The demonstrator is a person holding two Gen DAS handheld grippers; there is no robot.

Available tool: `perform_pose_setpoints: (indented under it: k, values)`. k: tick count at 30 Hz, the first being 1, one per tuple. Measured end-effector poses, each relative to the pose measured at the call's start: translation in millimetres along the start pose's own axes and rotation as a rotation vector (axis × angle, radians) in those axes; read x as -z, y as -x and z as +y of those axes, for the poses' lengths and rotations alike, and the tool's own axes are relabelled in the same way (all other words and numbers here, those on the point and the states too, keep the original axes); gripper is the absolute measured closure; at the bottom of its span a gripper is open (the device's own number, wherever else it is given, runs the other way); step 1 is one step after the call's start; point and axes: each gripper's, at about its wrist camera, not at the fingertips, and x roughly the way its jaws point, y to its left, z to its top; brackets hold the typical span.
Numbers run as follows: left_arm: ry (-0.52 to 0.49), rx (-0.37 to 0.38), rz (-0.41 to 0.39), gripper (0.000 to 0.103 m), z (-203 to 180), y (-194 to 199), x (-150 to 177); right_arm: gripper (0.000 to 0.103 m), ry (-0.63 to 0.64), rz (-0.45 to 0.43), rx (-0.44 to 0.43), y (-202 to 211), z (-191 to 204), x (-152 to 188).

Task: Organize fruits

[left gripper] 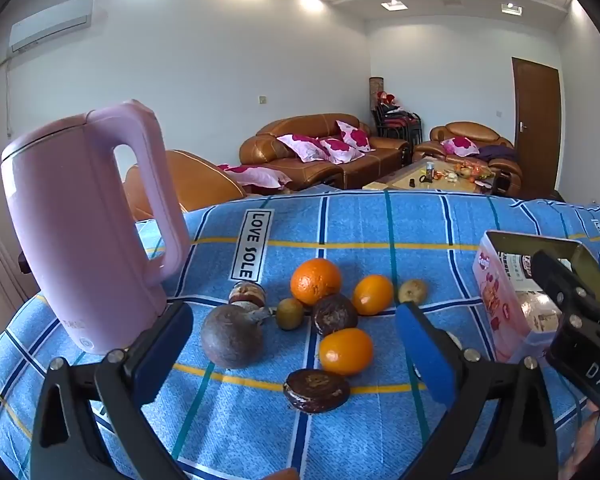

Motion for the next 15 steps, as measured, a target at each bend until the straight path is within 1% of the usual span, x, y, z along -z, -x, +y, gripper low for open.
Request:
perform_pose_setpoints:
  k: [5, 7, 8, 15]
  values:
    - [0.003, -0.005, -0.002, 0.0, 2.1, 2.5, 0.6, 0.001, -0.003, -0.003, 0.0, 0.3, -0.3, -0.1]
    - [0.002, -0.006, -0.002, 0.0, -3.5, 5.2, 1.2, 0.001, -0.004, -0.002, 0.0, 0.2, 0.6, 0.0]
    - [-0.005, -0.003, 0.01, 0.0, -3.1, 2.2, -1.0, 0.001, -0.004, -0.002, 0.0, -1.4, 2.4, -0.5]
    - [-0.001, 0.005, 0.005, 0.0, -1.7, 4.2, 0.7, 0.001, -0.012, 0.002, -0.004, -2.0, 1.2, -0.9]
